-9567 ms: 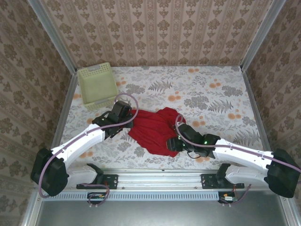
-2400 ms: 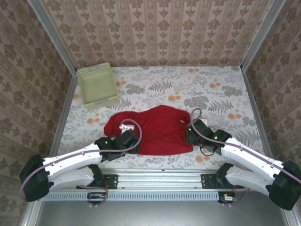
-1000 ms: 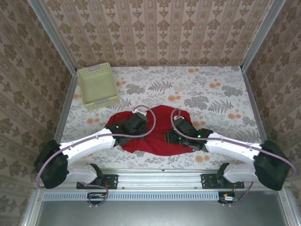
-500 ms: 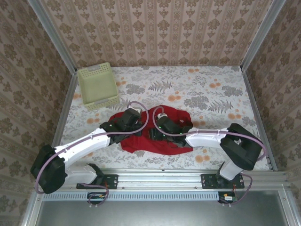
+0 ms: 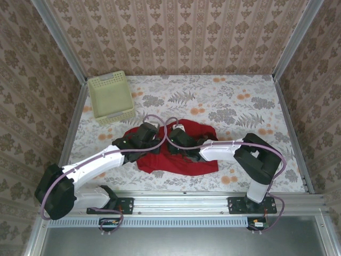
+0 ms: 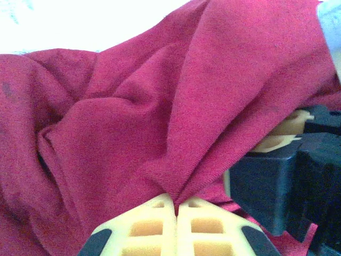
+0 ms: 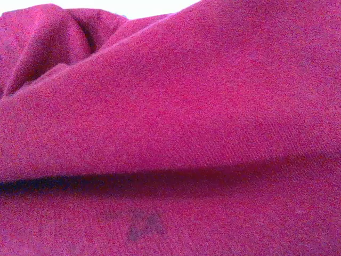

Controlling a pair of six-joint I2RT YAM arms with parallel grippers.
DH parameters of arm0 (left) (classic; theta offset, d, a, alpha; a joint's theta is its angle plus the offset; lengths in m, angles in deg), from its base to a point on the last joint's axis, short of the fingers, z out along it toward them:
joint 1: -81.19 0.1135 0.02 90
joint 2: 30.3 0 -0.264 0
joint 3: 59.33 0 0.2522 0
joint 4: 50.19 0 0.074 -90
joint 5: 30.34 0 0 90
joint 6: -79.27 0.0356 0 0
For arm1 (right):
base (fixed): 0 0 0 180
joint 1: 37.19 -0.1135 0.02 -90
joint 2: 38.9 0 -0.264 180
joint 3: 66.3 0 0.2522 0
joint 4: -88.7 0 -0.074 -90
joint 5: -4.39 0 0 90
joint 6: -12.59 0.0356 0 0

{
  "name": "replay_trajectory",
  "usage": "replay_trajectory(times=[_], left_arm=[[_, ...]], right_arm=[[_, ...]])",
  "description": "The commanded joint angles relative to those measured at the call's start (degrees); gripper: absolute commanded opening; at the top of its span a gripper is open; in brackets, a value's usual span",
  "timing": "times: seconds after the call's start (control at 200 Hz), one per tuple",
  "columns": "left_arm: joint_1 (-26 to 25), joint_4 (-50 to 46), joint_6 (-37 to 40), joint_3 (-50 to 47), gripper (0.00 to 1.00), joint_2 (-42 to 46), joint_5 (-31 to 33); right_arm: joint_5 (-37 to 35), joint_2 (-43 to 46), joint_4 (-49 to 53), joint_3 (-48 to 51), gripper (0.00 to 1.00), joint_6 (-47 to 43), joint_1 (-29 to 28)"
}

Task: Fold the inside-out t-shirt

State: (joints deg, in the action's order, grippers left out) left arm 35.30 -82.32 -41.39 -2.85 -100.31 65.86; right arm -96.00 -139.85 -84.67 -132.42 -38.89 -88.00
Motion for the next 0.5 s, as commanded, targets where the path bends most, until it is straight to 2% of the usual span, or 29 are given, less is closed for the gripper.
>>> replay_trajectory(times=[0.0,0.06,0.3,0.495], left_arm=[[1.9,-2.65,-1.78,0.77,0.0,-1.26,0.74],[2.44,-2.9,-1.69,1.12,0.0,-1.94,0.77],[3.87,-5.7,-1.53,3.39,0.02,-5.38,2.21],[3.84,-6.38,-1.87,3.0,0.02,-7.57,4.2]], right_arm=[[-1.53,2.08,1.21,0.73,0.05,-0.64,-0.29],[-1.23,3.41,1.35,1.43,0.0,-0.77,-0.34],[0.06,8.43,1.64,4.67,0.0,-0.6,-0.83],[1.55,7.16,0.39,4.95,0.0,0.94,-1.04]])
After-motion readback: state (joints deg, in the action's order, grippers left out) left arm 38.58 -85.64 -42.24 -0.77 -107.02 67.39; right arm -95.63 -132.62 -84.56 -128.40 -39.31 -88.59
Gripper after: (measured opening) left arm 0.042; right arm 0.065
